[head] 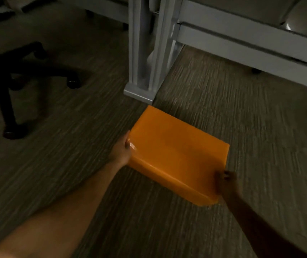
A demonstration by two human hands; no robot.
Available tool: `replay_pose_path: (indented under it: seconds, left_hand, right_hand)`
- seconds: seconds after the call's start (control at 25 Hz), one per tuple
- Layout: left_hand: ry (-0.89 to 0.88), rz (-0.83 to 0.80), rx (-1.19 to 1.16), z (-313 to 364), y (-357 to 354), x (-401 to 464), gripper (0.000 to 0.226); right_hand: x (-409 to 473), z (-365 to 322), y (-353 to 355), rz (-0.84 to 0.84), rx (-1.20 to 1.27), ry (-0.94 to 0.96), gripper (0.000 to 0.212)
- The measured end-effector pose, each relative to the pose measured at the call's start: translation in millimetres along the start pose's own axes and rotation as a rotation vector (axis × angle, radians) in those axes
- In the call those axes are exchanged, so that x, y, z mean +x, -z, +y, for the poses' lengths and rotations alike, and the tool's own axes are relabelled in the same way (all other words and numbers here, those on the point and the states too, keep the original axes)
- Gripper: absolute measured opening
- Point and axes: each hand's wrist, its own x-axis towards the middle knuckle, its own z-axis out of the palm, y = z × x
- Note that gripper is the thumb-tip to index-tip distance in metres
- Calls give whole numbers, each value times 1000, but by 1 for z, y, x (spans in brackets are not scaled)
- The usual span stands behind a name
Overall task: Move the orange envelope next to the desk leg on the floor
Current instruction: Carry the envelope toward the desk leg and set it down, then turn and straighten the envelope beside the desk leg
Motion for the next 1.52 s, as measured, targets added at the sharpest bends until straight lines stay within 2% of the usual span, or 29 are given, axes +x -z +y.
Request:
replay_pose_path:
  seconds: [0.08,0.12,0.16,0.24,0.36,0.48,0.6,0.76,0.88,1.04,1.12,1.2,1.24,1.32,1.36,1.4,1.44,1.48,1.52]
  left_hand:
    - [-224,212,330,-11,-20,-10,57]
    - [-323,257,446,-16,-31,-15,56]
    - [-399,249,511,-19,-43,-21,56]
    - [-482,125,587,-17,-66,-41,65]
    - [-487,-62,624,-12,-89,-63,91]
    - [-479,-169,634,-9,-89,-51,112]
    - [-516,-278,706,-3,-72,-20,111]
    - [-579,-388,802,8,-48,15,109]
    - [-557,-458,826,21,-26,32,111]
    - [-418,-554,842,39,-2,24,116]
    - [-320,-684,792,35,-10,-5,133]
    - [-264,-766,738,24,-28,-43,152]
    - [-263,-766,718,19,-38,-58,158]
    - [-294,-740,691,14,-51,-73,164]
    - [-304,-736,681,14,-52,-73,165]
    - [-302,-739,674,14,-52,-71,165]
    - [-307,-744,667,13,-52,-66,165]
    - [-311,-750,663,13,-52,-61,165]
    - [-314,-755,662,14,-52,-56,165]
  right_hand:
    - [19,-26,-2,-12,-145,153,63]
    - [31,-40,-2,-12,-234,221,70]
    - [41,-57,-1,-14,-339,276,73]
    - [67,-82,-1,-58,-582,381,75]
    - [99,-91,-1,-275,-676,412,85]
    - [103,-85,3,-292,-720,389,90]
    - [88,-78,10,-254,-774,360,91]
    - [54,-66,17,-314,-748,326,91]
    - [32,-57,14,-403,-755,290,112]
    - [0,-40,9,-536,-651,151,133]
    - [-17,-30,7,-532,-587,66,137]
    - [-33,-32,6,-651,-501,-83,144]
    - [-43,-29,7,-716,-498,-74,147]
    - [-47,-17,4,-606,-552,-66,160]
    - [-54,-17,6,-604,-622,21,168]
    - [-61,-18,7,-559,-779,163,167]
    - [-63,-17,6,-486,-929,379,160]
    - [-62,-14,5,-467,-970,567,152]
    - [-65,-17,7,-503,-988,683,146]
